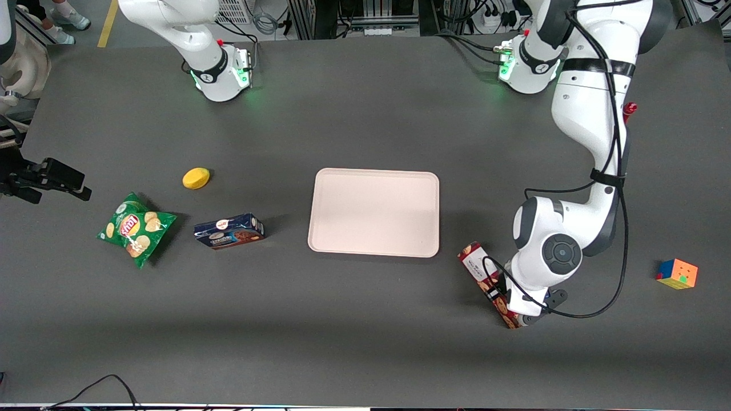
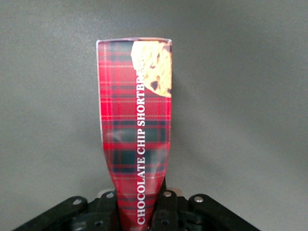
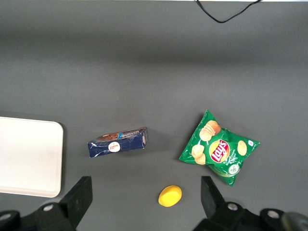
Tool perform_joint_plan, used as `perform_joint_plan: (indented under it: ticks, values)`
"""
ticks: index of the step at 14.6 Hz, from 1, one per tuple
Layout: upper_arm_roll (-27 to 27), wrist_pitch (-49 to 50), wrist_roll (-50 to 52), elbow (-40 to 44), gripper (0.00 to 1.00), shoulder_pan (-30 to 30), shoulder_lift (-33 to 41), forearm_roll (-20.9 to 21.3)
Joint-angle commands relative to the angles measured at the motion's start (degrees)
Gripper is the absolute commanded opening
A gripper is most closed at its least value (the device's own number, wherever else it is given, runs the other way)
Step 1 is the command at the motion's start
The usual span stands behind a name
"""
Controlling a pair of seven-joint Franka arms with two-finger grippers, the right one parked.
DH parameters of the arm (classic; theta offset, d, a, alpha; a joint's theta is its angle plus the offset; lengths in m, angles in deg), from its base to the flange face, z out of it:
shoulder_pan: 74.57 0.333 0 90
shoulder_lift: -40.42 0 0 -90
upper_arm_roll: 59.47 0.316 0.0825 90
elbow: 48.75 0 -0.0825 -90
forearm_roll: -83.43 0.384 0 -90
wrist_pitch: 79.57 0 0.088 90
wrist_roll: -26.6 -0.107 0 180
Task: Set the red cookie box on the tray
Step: 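Close the left gripper on the end of the shortbread box, then lift the box upright and carry it over the pink tray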
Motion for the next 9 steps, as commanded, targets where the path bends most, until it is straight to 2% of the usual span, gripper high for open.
perform_joint_plan:
  ticks: [1,5,9]
  values:
    - [1.0,7.46,-3.23,2.42,0.0,-1.37,3.2,0.21]
    - [2.49,17.65,-16.13,2.34,0.0,-2.16,11.71,-0.22]
    - [4.08,24.96,-21.35,2.69,0.0,-5.49,17.97,0.74]
